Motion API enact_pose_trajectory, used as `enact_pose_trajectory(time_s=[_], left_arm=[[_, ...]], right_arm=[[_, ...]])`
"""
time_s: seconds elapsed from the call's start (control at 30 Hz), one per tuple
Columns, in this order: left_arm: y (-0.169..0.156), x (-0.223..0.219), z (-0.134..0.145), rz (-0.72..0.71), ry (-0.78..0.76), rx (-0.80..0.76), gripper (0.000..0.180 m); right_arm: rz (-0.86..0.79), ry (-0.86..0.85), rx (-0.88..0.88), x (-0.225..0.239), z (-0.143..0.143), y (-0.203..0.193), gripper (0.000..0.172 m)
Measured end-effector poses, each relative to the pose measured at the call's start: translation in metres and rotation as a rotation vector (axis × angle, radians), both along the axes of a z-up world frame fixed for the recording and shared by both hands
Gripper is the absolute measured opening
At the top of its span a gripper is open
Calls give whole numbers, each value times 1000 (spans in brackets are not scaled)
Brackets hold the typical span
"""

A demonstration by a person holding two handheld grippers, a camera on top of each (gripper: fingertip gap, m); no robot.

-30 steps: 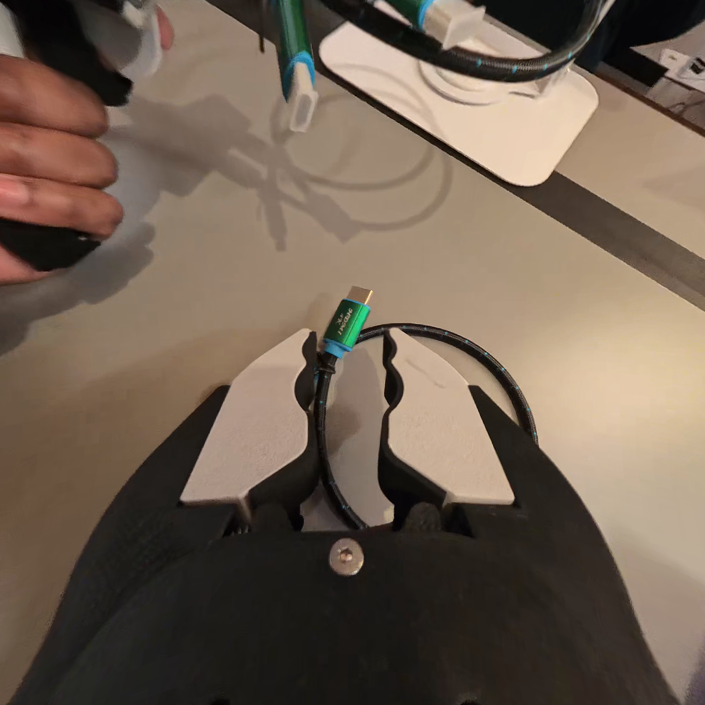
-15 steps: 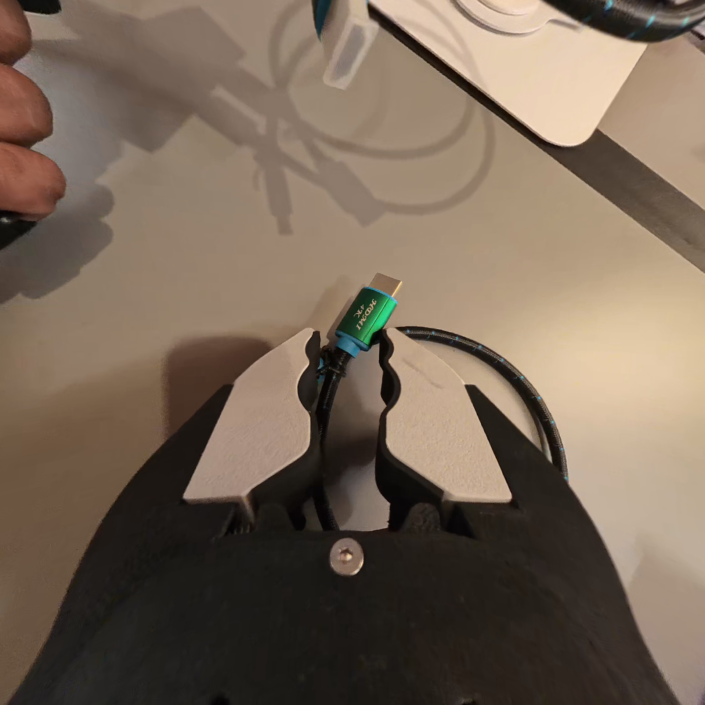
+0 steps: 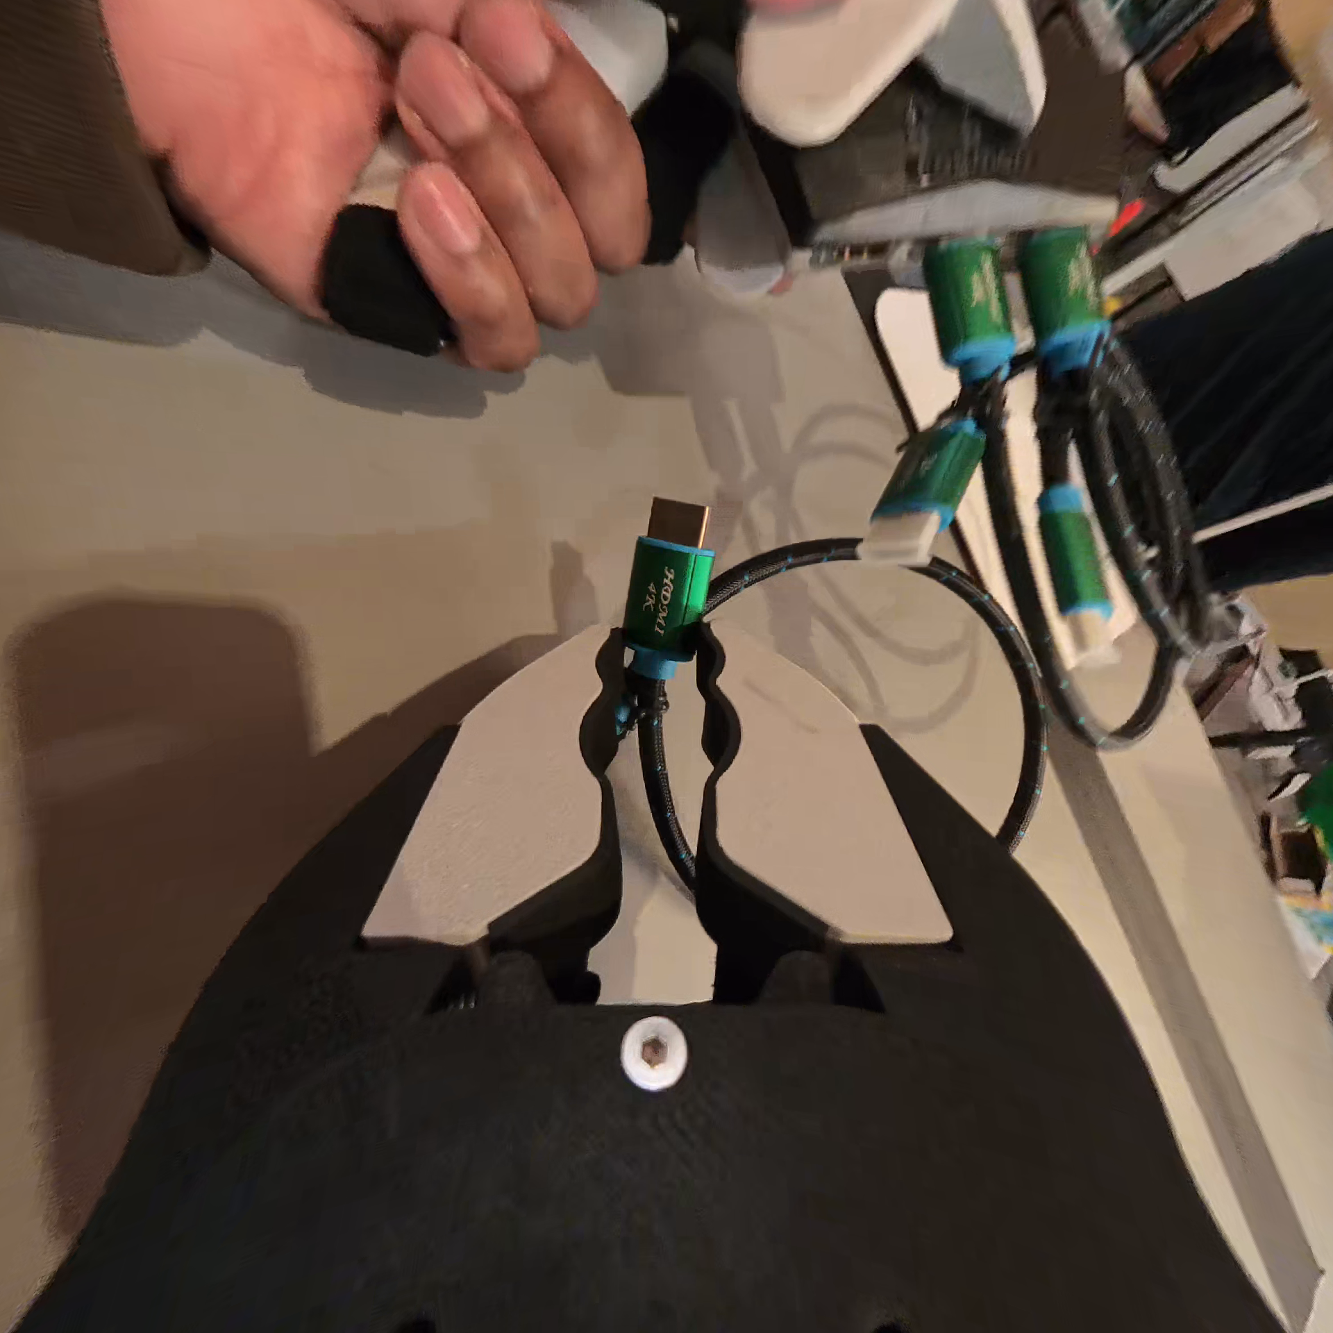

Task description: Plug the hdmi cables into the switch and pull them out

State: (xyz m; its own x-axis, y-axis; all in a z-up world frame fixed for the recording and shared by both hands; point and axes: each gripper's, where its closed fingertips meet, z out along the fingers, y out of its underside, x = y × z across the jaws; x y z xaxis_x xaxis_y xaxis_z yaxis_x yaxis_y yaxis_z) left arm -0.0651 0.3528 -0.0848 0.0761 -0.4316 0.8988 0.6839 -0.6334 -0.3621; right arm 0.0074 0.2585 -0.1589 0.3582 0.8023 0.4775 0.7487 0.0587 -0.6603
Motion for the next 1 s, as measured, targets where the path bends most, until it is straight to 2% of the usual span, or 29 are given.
enact_pose_trajectory(time_s=[0.2, 0.3, 0.37, 0.63, 0.8, 1.0], left_arm=[[-8, 18, -7, -108, 83, -3, 21], [-13, 25, -8, -147, 111, 11, 22], [-14, 25, -6, -163, 140, 36, 21], [-16, 10, -4, -122, 232, 105, 21], [-29, 25, -10, -141, 274, 134, 22], [-31, 34, -5, -89, 334, 227, 22]], right_arm=[[145, 74, 0, -30, 0, -4, 19], [181, 197, -41, -48, 9, -3, 19], [173, 245, -58, -53, 11, 1, 19], [82, 244, 17, -43, 13, 19, 19], [20, 269, 22, -35, 16, 25, 19], [2, 289, 4, -23, 17, 28, 19]])
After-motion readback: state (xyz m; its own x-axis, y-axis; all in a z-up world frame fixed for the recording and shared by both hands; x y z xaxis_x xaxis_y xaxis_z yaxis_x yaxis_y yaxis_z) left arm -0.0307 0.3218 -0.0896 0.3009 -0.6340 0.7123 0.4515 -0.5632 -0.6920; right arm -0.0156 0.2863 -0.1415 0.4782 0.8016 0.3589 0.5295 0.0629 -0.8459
